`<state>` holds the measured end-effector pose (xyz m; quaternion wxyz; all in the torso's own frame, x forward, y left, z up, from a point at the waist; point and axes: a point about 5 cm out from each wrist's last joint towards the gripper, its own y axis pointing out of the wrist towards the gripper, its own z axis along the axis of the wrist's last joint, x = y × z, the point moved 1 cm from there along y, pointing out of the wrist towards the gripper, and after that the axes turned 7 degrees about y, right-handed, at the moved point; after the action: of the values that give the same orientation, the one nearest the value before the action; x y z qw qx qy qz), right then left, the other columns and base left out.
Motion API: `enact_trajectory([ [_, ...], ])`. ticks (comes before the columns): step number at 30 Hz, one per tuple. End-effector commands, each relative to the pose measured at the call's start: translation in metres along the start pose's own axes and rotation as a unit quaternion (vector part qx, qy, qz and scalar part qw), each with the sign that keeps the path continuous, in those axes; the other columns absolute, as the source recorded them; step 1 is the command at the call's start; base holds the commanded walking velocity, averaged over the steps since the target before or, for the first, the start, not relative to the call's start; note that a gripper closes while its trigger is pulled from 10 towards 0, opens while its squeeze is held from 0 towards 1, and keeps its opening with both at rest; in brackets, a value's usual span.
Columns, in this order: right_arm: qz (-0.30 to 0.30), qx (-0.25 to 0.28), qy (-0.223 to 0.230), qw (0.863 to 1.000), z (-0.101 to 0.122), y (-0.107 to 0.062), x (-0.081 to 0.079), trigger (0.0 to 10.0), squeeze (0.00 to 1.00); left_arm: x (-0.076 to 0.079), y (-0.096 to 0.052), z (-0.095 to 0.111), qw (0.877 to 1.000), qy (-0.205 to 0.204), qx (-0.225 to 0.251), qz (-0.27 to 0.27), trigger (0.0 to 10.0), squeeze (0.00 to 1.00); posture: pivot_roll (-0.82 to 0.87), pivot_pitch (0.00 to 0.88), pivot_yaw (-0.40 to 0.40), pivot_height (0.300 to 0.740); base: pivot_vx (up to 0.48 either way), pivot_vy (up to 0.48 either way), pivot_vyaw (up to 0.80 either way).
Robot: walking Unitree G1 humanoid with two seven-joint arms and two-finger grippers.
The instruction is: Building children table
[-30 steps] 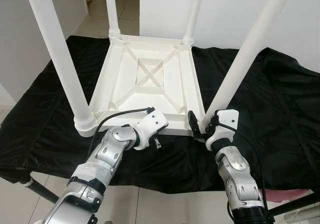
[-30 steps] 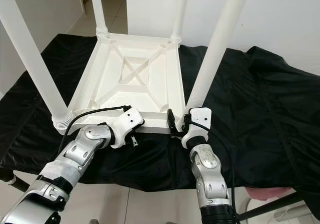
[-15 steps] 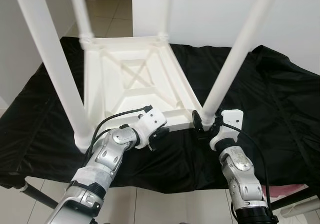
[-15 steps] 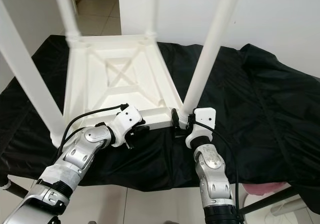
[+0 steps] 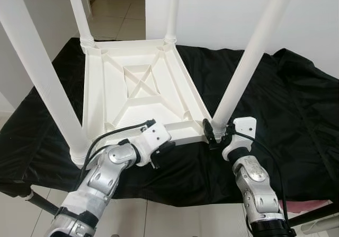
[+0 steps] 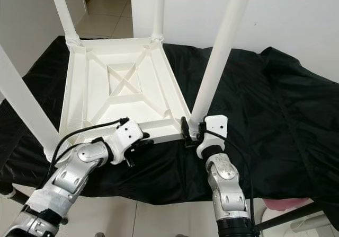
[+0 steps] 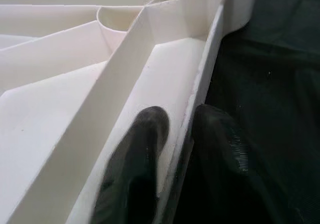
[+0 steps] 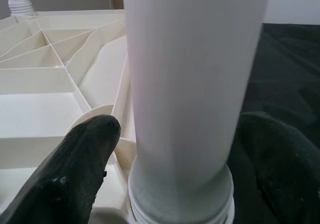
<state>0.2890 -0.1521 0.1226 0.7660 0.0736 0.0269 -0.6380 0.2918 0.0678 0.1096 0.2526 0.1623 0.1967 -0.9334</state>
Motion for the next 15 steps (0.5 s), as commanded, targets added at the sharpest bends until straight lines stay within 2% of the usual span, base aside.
enact_trajectory([
  [1, -0.002, -0.007, 0.004, 1.000, -0.005, -0.002, 0.000, 10.0, 0.00, 0.015, 0.002, 0.004, 0.997, 0.000, 0.016, -0.075, 10.0, 0.00, -0.02, 0.001, -0.034, 0.740, 0.000, 0.000, 0.00],
  [2, -0.002, -0.007, 0.004, 1.000, -0.006, -0.002, 0.001, 10.0, 0.00, 0.018, 0.001, 0.006, 0.996, -0.015, 0.022, -0.088, 10.0, 1.00, -0.01, 0.005, -0.028, 0.740, 0.000, 0.000, 0.00],
  [6, 0.000, -0.009, 0.001, 1.000, -0.006, -0.002, 0.002, 10.0, 0.00, 0.020, 0.000, 0.008, 0.995, -0.012, 0.024, -0.096, 10.0, 1.00, -0.02, 0.005, -0.024, 0.740, 0.000, 0.000, 0.00],
  [7, 0.006, -0.011, -0.004, 1.000, -0.007, -0.002, 0.003, 10.0, 0.00, 0.021, -0.001, 0.010, 0.994, -0.006, 0.027, -0.102, 10.0, 0.00, -0.02, 0.004, -0.024, 0.740, 0.000, 0.000, 0.00],
  [13, 0.046, -0.015, -0.022, 0.999, -0.004, -0.004, 0.006, 10.0, 0.00, 0.015, -0.001, 0.020, 0.995, -0.003, 0.041, -0.086, 10.0, 0.00, -0.02, 0.004, -0.020, 0.740, 0.000, 0.000, 0.00],
  [15, 0.084, -0.013, -0.038, 0.996, 0.001, -0.006, 0.011, 10.0, 0.00, 0.010, -0.002, 0.030, 0.995, -0.009, 0.064, -0.078, 10.0, 0.00, -0.02, 0.002, -0.018, 0.740, 0.000, 0.000, 0.00],
])
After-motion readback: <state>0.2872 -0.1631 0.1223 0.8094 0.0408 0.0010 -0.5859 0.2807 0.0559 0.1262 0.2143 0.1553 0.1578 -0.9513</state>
